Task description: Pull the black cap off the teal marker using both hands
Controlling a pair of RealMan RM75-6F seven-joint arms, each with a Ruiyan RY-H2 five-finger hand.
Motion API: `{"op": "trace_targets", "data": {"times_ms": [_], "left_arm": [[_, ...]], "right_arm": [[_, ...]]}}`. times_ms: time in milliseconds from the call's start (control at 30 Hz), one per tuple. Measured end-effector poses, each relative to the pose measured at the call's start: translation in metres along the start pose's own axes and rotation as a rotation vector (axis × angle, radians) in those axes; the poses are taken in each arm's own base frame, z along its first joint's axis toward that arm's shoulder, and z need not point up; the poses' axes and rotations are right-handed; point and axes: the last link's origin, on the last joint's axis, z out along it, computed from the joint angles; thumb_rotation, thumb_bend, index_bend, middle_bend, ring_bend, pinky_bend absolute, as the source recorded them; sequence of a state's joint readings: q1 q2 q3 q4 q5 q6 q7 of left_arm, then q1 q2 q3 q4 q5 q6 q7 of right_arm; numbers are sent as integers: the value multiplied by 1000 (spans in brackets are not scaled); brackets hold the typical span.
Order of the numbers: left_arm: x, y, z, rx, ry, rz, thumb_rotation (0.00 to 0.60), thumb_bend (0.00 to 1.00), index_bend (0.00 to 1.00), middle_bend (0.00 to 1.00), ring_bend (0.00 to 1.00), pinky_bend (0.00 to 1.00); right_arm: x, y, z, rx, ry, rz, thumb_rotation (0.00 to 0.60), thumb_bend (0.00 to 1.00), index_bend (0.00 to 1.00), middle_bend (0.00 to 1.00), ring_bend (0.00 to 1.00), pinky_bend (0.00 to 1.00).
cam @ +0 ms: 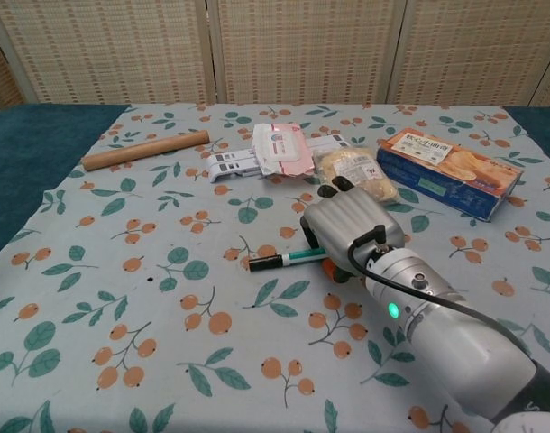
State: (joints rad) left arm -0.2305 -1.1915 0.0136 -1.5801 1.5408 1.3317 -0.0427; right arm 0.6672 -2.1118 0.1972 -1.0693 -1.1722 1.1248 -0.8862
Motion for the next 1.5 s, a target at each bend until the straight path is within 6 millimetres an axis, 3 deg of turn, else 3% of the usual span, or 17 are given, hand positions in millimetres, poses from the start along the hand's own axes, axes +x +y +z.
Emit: {"op": "trace_targets", "data": {"times_ms": [200,467,600,800,1000,1233,1500], "left_arm": [[0,0,0,0,1,-2,600,375,0,0,0,62],[1,2,-1,-15,8,1,600,407,16,0,0,67],[0,6,-1,-35,13,-11,600,450,92,8,0,97],[-8,20,4,-80,30,-33,600,465,192,133,35,147],[-15,46,25,-140,26,47,600,415,236,184,79,190],[-35,100,61,-201,-4,97,600,378,269,246,138,239],[-61,155,86,-218,50,63,600,378,361,370,241,342]], "right_arm": [[1,-1,-1,3,16,-3,600,273,638,562,167,0],[4,-3,-4,25,72,-21,600,305,929,803,378,0],[8,-3,-7,50,124,-17,600,328,976,856,446,0],[21,1,-10,77,203,-8,600,334,994,872,460,0],[38,-3,-11,87,222,37,600,334,995,872,461,0],[45,-16,-13,90,201,62,600,334,995,872,461,0],[45,-29,-11,75,187,95,600,334,995,872,461,0]]}}
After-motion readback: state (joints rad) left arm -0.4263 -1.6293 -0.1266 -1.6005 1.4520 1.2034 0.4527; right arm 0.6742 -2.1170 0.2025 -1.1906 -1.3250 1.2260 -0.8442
